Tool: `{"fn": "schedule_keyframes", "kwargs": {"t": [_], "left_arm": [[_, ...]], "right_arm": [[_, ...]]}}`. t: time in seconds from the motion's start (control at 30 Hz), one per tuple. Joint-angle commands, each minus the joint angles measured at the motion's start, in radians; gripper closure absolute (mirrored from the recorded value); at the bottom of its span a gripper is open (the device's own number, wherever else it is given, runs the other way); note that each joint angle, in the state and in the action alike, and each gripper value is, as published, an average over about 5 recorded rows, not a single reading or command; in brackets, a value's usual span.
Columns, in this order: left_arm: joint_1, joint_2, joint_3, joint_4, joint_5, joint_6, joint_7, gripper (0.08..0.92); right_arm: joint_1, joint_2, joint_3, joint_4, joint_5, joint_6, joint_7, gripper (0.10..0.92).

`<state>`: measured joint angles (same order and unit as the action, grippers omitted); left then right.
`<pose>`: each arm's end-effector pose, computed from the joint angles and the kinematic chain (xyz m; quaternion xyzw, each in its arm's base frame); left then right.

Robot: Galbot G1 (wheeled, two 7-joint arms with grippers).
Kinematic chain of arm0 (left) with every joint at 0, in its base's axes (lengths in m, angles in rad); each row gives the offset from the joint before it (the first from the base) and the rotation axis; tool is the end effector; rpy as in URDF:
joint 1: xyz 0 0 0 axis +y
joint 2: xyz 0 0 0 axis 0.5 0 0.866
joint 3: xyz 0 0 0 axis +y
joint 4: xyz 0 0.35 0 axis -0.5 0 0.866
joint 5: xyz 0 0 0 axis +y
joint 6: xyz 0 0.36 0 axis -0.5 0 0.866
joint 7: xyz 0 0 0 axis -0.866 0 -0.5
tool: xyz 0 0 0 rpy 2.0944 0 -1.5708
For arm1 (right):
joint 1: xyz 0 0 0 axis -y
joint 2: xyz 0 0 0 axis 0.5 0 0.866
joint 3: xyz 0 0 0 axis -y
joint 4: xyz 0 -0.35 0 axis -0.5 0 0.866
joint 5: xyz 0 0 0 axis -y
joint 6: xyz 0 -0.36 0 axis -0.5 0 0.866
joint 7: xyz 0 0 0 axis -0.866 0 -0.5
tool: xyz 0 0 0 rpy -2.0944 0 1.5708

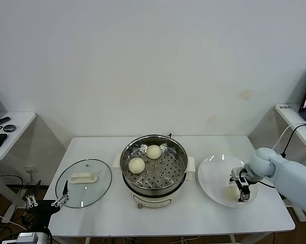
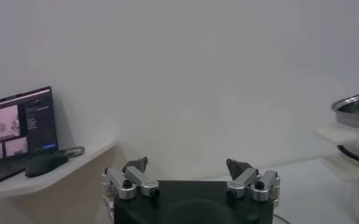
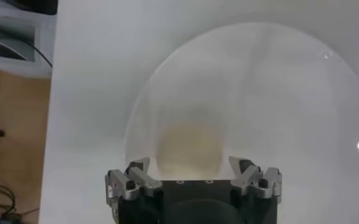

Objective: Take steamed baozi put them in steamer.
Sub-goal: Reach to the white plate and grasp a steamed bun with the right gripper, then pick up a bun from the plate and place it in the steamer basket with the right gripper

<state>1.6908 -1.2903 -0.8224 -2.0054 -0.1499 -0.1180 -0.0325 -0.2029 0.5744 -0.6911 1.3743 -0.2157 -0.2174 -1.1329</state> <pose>0.1512 0.1473 -0.3185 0.0703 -0.9896 -0.1244 0.0167 0.4601 -0.1730 -0.2442 0.5161 -0.4992 0.5410 0.4379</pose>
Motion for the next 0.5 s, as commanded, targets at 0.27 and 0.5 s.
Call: {"fn": "schedule_keyframes", "kwargs": {"t": [0.27,0.5], "left_arm": [[0.002,0.000,-0.002,-0.009,-0.001,0.001,-0.001,0.177],[0.001,0.001,-0.001,-0.015,-0.001,0.001,0.001,0.177]], "right_arm": [[0.007,0.019,0.016,-0.023,0.003,-0.061,0.004,0.489],[0.230,-0.027,-0.056,0.032,0.096,-0.020,-0.079,0.629]]}}
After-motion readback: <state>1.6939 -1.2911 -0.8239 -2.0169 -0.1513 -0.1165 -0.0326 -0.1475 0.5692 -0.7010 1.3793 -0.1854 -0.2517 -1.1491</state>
